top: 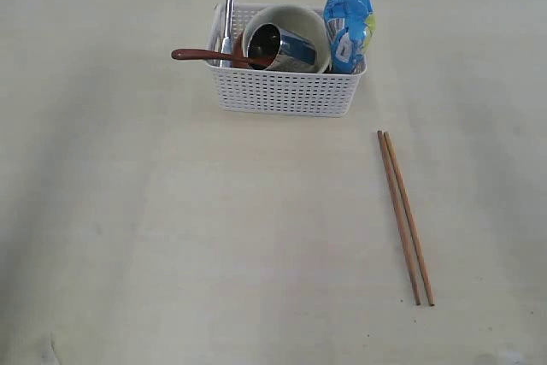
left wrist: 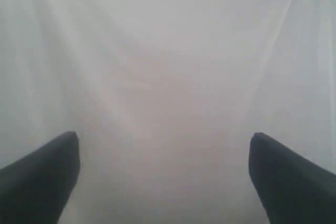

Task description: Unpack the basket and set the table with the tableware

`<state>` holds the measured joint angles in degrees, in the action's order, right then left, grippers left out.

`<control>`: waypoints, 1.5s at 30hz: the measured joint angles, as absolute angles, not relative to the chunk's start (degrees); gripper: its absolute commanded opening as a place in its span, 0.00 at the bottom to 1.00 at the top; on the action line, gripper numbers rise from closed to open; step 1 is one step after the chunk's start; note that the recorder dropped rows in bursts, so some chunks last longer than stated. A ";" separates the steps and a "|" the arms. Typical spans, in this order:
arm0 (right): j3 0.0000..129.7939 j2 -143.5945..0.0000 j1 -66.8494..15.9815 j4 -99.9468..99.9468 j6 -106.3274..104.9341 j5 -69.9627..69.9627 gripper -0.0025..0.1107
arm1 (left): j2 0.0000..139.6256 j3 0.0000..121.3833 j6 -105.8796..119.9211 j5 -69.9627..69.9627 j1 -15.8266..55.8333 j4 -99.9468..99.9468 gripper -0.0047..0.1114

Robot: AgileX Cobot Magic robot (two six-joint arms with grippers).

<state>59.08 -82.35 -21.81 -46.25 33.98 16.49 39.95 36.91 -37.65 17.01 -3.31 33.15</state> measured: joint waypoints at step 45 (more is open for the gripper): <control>59.08 -82.35 -21.81 -47.26 25.81 33.23 0.39 | 116.02 100.84 39.04 -68.74 26.43 11.74 0.74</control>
<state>59.08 -82.35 -21.81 -47.26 25.81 33.23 116.02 100.84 39.04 -68.74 26.43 11.74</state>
